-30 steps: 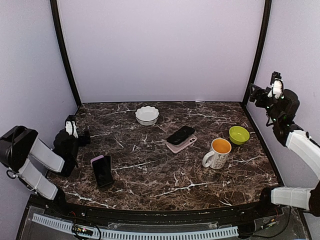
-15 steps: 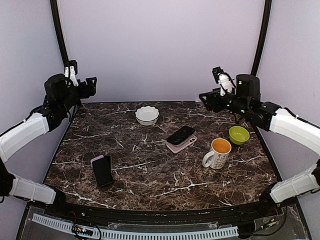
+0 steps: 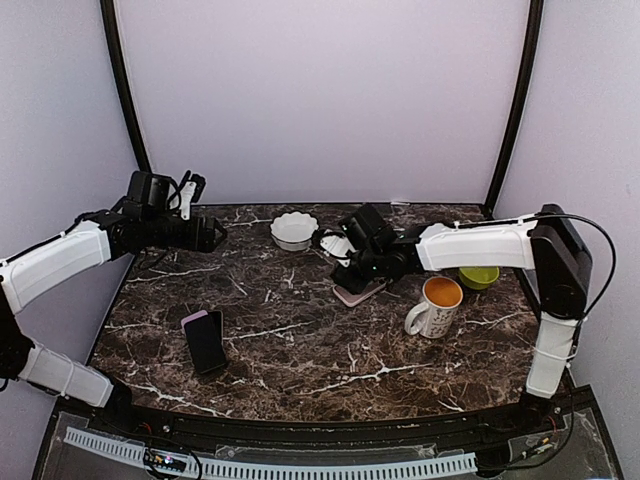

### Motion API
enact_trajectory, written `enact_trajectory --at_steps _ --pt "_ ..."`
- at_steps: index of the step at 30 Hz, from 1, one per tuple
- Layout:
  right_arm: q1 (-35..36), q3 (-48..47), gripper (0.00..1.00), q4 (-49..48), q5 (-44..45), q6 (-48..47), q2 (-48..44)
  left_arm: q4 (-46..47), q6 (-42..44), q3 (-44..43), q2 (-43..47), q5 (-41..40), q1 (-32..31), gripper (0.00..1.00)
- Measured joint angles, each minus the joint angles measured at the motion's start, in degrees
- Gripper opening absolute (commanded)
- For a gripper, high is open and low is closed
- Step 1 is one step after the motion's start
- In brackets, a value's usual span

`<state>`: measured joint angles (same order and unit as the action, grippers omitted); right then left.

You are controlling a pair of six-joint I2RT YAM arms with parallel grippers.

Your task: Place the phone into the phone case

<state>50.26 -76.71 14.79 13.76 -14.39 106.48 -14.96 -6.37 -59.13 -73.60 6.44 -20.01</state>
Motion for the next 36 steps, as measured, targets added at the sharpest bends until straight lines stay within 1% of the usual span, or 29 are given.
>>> enact_trajectory --at_steps 4,7,10,12,15,16,22,25,28,31,33,36 --pt "0.5 -2.0 0.60 1.3 1.3 -2.9 4.4 -0.2 1.7 2.2 0.2 0.2 0.0 0.82" --pt "0.6 -3.1 0.63 2.4 2.3 -3.7 6.2 -0.2 3.0 3.0 0.3 0.2 0.0 0.82" --pt "0.7 -3.3 0.64 3.0 3.4 -4.0 7.8 -0.2 3.5 3.1 0.3 0.3 0.0 0.83" --pt "0.7 -3.3 0.61 3.4 4.4 -4.0 8.5 -0.1 3.7 3.1 0.4 0.4 0.0 0.83" --pt "0.7 -3.3 0.51 3.5 5.7 -4.0 9.0 0.0 3.8 3.4 0.7 0.7 0.0 0.83" --pt "0.7 -3.3 0.49 3.4 6.1 -4.1 9.2 0.0 3.8 3.5 0.7 0.9 0.0 0.83" --pt "0.7 -3.3 0.45 2.8 8.6 -3.8 10.9 0.1 3.8 3.9 0.7 1.2 0.0 0.83" --pt "0.3 -3.1 0.37 2.1 9.2 -3.6 11.4 0.1 3.8 3.9 0.4 1.2 0.0 0.83" --pt "0.2 -3.1 0.22 1.7 9.8 -3.5 11.6 0.1 3.8 3.9 -0.1 1.3 0.0 0.83" --pt "0.2 -3.1 0.03 1.5 10.3 -3.5 11.7 0.1 3.8 3.9 -0.6 1.6 0.0 0.83" --pt "0.2 -3.1 0.00 1.1 10.8 -3.3 11.7 0.1 3.8 3.8 -0.9 1.9 0.0 0.83" --pt "0.2 -3.1 0.00 0.7 11.4 -3.3 11.5 0.1 3.8 3.9 -1.6 2.3 0.0 0.83"
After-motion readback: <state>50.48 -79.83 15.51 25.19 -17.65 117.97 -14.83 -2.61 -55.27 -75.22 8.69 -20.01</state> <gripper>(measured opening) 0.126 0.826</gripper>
